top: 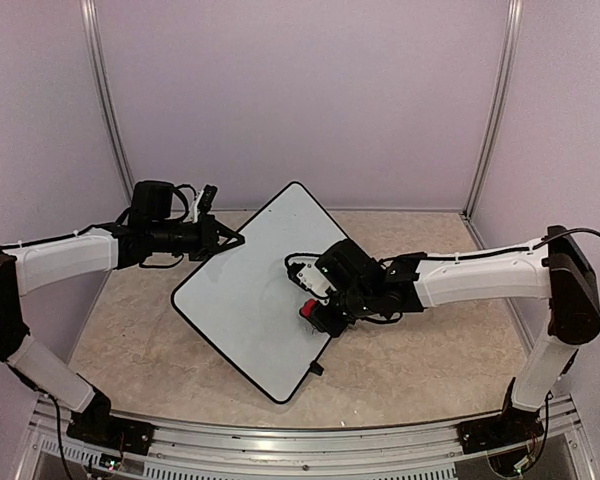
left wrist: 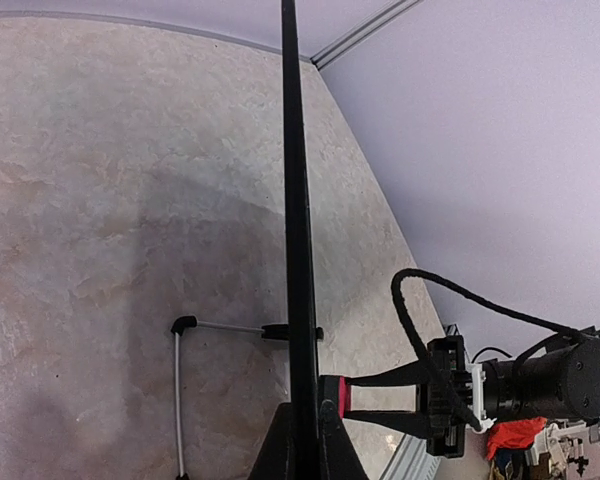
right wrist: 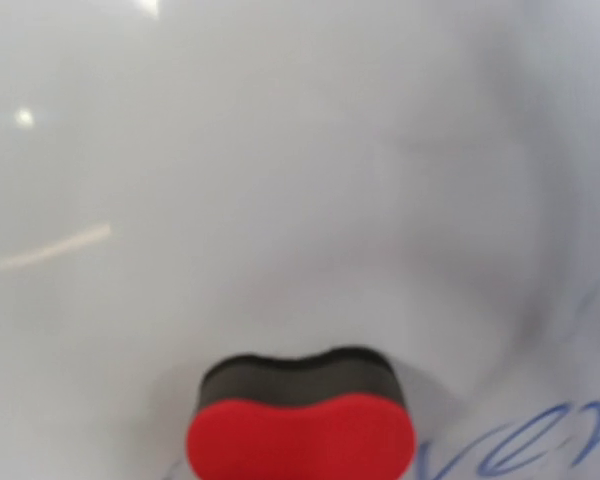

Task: Erase the whiteboard

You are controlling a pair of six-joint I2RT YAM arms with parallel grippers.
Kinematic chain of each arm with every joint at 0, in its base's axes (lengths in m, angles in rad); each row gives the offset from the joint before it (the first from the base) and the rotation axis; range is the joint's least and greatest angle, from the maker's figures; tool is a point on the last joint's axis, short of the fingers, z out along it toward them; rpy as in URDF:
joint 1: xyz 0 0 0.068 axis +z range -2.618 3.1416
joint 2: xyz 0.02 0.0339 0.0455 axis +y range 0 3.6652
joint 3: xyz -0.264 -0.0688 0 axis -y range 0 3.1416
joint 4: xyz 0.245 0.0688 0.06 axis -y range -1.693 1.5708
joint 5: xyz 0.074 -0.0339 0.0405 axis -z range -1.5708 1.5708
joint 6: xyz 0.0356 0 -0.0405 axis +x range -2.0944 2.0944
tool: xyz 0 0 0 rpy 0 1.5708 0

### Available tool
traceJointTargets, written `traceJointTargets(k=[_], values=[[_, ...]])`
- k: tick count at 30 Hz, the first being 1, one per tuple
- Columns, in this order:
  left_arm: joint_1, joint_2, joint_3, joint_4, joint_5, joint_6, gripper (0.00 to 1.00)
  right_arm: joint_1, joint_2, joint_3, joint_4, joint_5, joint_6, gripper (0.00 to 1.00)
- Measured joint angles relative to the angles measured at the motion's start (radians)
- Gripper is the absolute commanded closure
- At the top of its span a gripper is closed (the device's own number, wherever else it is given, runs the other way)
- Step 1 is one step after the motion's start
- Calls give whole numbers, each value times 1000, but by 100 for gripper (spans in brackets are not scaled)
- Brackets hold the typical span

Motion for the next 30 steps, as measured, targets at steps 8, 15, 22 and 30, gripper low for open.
traceJointTargets(k=[8, 15, 22, 30], values=[[6, 0, -2, -4, -6, -2, 100, -21, 5, -16, 50, -39, 5, 80], [6, 0, -3, -2, -5, -2, 100, 6, -34, -111, 66, -46, 33, 80], [6, 0, -3, -1, -2, -2, 100, 14, -65, -196, 62, -56, 69, 80], [6, 0, -3, 0, 0, -2, 100, 16, -65, -182, 39, -60, 74, 80]])
